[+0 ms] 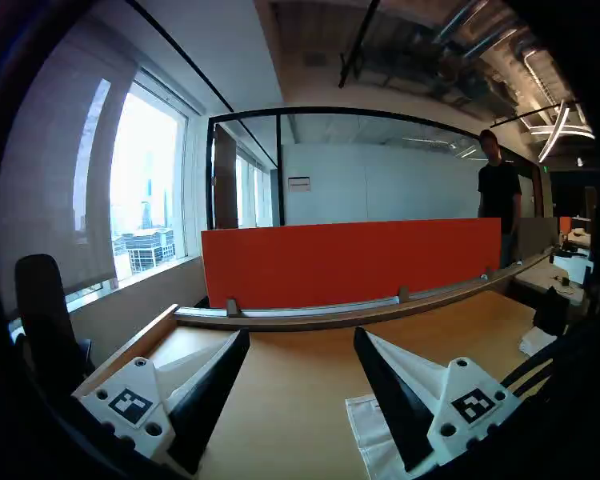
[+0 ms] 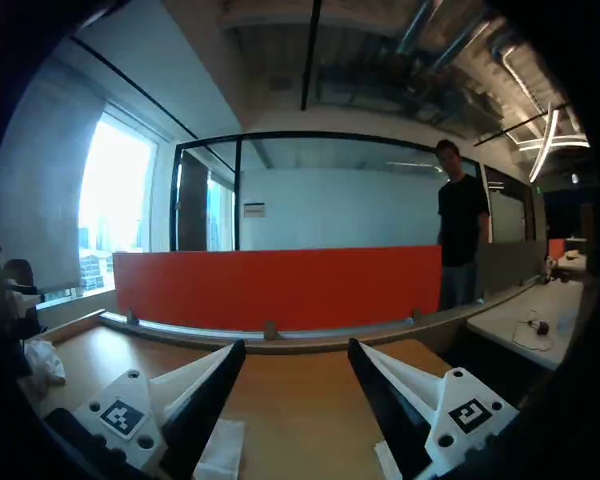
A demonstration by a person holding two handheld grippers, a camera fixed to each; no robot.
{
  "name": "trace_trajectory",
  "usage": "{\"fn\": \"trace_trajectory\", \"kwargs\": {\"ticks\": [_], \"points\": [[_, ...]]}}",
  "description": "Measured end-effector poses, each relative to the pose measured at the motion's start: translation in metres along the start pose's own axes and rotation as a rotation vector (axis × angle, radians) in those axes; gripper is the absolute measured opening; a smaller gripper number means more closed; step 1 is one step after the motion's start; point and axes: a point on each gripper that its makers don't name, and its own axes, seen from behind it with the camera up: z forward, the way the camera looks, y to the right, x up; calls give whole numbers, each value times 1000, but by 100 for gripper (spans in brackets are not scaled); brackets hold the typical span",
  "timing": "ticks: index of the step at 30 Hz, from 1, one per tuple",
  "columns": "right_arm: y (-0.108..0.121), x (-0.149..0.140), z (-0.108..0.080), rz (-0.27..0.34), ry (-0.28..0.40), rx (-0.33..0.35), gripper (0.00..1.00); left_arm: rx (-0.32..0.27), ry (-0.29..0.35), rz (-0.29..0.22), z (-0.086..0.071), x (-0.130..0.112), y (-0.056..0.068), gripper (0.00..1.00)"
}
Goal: Fold towel
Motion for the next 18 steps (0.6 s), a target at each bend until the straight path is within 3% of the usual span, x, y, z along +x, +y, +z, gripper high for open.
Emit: {"fn": "trace_trajectory", "kwargs": {"ticks": [9,18], "points": [[-12,6,-3,-59,-62,64,99,-82,-58,36,7,-2,20,97],[-41,-18,-11,-194,-205,242,100,-227,-151,72,10,-17,44,97]]}}
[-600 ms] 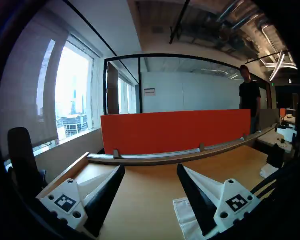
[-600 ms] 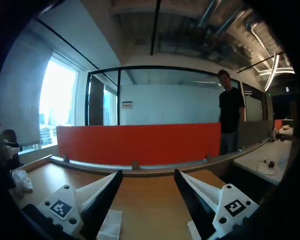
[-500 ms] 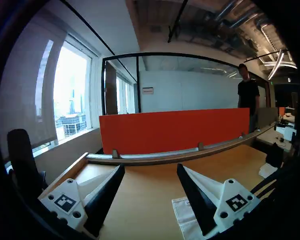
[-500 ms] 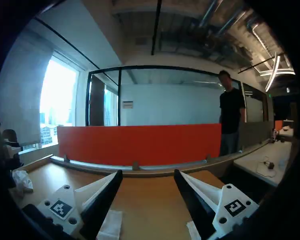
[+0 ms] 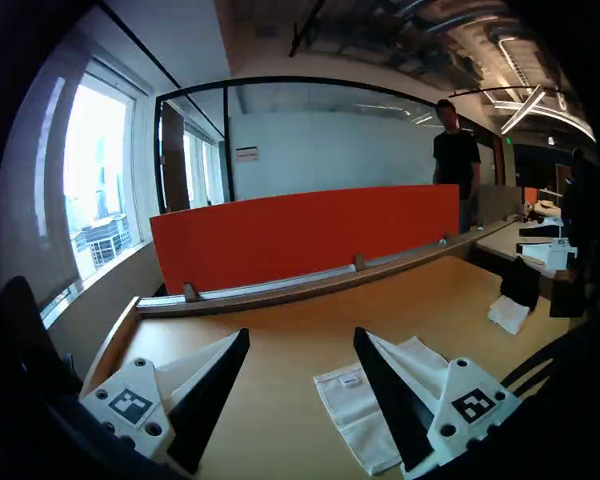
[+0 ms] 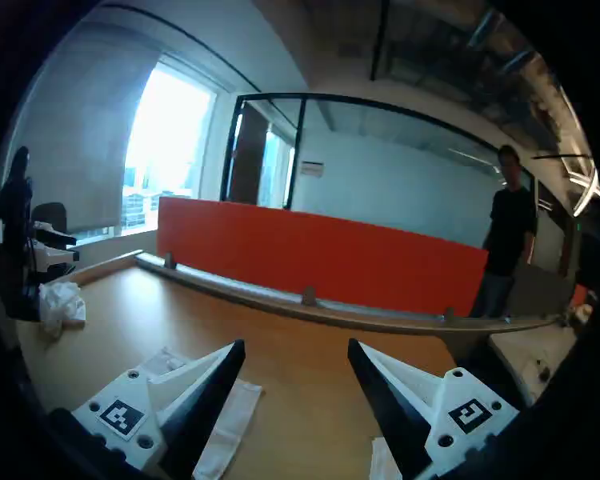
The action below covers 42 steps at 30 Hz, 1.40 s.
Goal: Fold towel
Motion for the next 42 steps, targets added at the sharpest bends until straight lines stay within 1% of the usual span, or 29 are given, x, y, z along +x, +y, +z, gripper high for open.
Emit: {"fn": "trace_trajectory", "kwargs": {"ticks": [6,9,11,18,24,30,36,42], "points": [[-33,-11,-2,-43,-87,148,100,-91,-53,0,1,-9,17,97],[-46,-16,-3,-63,-118,205,100,-124,-72,4,1,-12,23,97],[-51,-18,-4,-72,-131,223,100,-140,-83,12,1,-14,27,97],[-66,-27,-6,-88,-171,269,100,-182,-118,38,0,-28,39,97],[-73,-43,-6,-96,-209,296,100,-213,-145,42,0,-44,51,97],[-78,-61,-5,-100,-250,320,100,-231,-176,47,3,-61,59,97],[-86,-86,-3,-86,-299,344,100,-248,-212,55,8,-81,67,97],[-93,-109,-2,-67,-332,361,100,-260,-249,66,10,-102,73,97]]}}
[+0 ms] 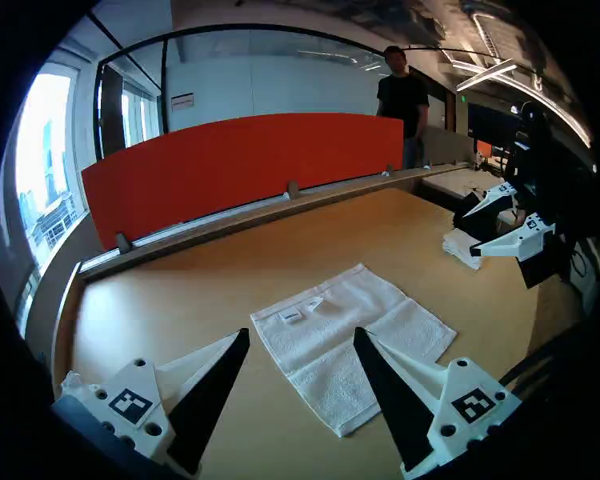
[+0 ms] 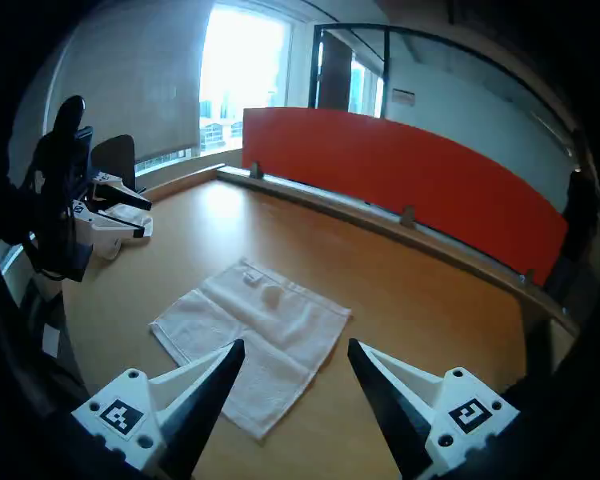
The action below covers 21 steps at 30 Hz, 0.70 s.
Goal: Fold towel
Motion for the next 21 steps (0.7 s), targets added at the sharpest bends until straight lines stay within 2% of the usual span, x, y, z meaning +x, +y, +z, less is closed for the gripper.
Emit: {"fn": "trace_trajectory", "kwargs": {"ticks": [14,21], "points": [[-11,-45,24,28,-65,25,100,-33,-87,28,23,-47,13,97],[-16,-65,33,22,-93,36,100,-42,-122,34,32,-66,15,97]]}}
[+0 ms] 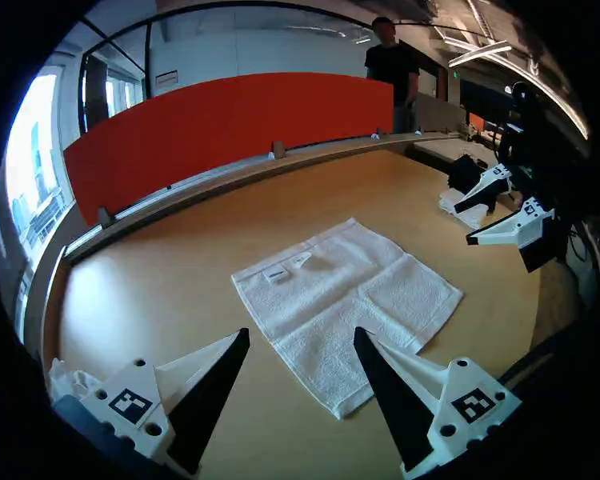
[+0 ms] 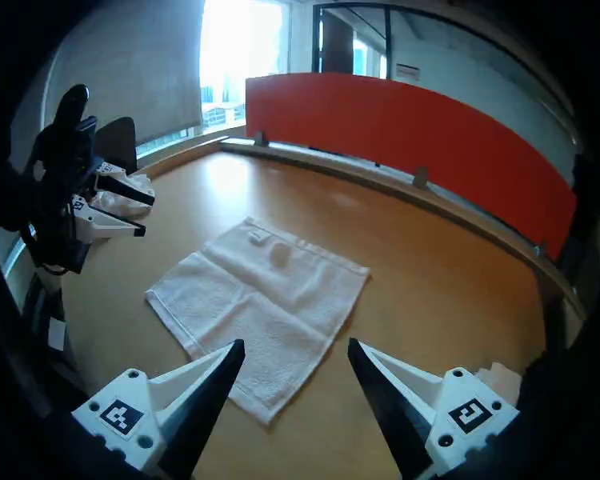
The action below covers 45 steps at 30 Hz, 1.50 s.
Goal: Fold towel
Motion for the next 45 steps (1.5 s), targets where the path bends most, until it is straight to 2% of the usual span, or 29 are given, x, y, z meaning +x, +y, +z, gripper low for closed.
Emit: {"fn": "trace_trajectory", "kwargs": {"ticks": [6,18,24,35,45], "points": [[-4,-17,9,-3,-27,10,100,-9,-29,5,11,-15,3,97],[-12,-58,22,-29,-98,28,100,-48,-107,38,30,-57,20,97],[-15,-77,25,-57,-135,41,100,-66,-141,44,34,-76,28,97],[-19,-101,31,-63,-184,61,100,-89,-206,30,36,-108,40,97],[-20,-111,35,-72,-204,72,98,-114,-242,19,39,-122,52,97]]}}
